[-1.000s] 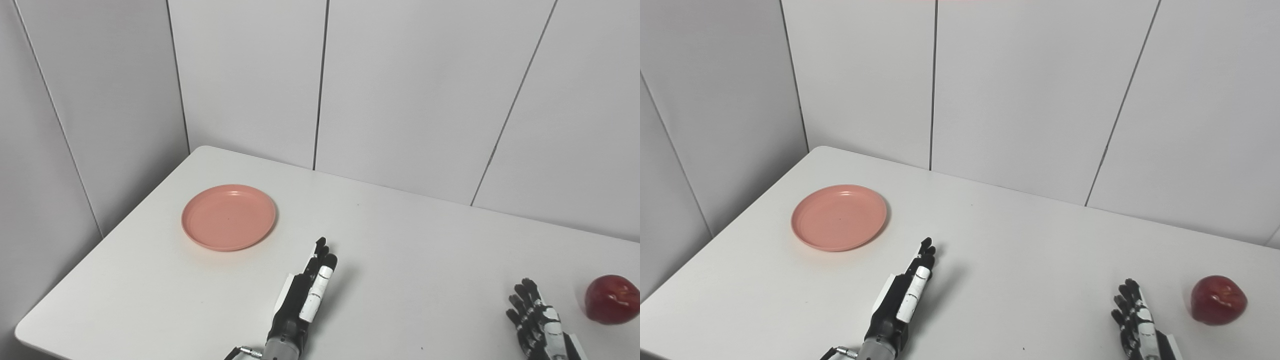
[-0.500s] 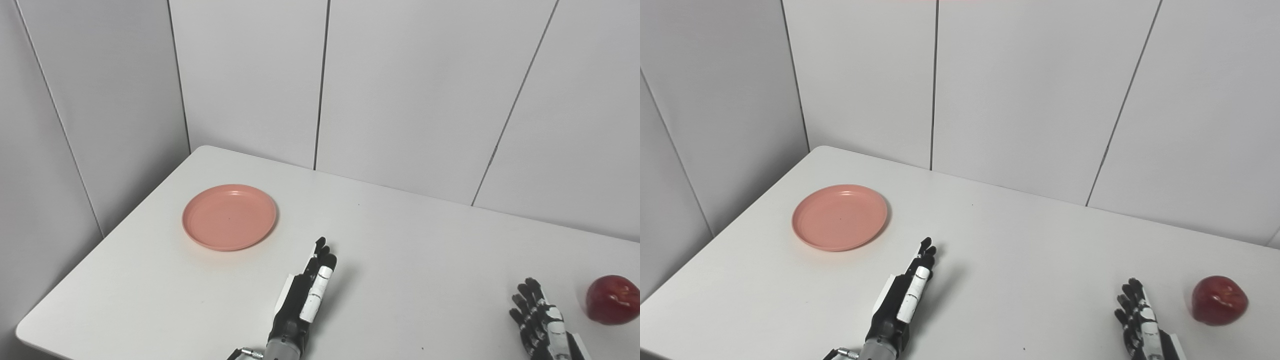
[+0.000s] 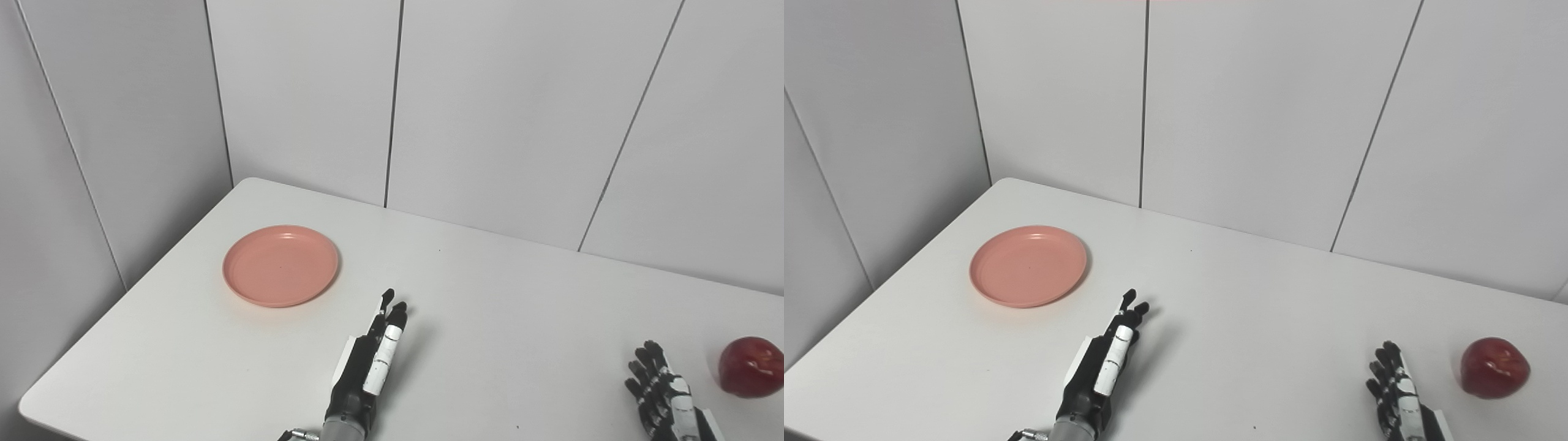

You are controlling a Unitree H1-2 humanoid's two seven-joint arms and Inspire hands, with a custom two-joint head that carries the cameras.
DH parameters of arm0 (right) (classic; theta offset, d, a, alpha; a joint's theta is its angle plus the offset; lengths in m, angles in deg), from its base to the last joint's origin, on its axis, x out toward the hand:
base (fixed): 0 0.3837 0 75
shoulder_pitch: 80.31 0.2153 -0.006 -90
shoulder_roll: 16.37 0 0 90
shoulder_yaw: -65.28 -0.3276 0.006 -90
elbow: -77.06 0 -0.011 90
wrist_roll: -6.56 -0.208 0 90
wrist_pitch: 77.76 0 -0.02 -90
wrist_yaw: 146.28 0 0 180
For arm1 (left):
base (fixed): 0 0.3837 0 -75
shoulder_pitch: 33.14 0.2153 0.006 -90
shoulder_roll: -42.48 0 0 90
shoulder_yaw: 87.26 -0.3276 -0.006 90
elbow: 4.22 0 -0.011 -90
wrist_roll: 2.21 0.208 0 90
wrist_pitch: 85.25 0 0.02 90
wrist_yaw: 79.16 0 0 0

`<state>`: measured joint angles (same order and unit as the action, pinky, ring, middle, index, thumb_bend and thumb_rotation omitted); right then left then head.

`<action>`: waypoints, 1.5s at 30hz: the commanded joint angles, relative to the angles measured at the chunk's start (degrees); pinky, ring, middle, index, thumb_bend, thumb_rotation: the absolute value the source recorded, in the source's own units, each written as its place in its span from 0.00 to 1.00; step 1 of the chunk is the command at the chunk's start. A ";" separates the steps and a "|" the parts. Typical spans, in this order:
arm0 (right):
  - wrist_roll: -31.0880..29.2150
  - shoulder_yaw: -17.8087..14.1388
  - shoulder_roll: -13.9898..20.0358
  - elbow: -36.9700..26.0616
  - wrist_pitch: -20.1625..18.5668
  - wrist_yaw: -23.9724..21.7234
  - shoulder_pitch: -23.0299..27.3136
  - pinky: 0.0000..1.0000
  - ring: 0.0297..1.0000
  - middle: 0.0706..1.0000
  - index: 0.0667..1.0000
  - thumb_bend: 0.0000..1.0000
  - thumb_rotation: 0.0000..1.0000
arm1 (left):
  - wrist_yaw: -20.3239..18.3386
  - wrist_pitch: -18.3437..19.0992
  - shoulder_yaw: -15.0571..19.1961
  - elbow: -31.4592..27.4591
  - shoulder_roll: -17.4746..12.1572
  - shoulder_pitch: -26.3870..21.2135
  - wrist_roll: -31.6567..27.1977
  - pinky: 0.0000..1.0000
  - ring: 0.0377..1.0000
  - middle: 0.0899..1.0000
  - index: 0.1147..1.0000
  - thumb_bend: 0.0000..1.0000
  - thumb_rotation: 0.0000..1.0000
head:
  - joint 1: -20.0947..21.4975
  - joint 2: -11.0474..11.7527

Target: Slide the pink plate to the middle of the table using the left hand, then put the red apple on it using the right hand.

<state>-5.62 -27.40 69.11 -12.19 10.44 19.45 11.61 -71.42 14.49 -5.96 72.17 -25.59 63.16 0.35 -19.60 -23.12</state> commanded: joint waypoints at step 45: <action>1.14 0.93 -1.29 1.57 1.47 0.44 -2.24 1.00 1.00 1.00 1.00 0.88 1.00 | -10.87 14.83 17.78 -6.66 -17.67 -22.69 -14.14 1.00 0.92 0.88 0.89 0.85 1.00 | 1.27 1.23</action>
<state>-4.38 -27.14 68.89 -12.35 10.72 20.02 11.07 -81.59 29.39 11.03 65.89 -41.99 43.14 -12.73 -18.28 -21.88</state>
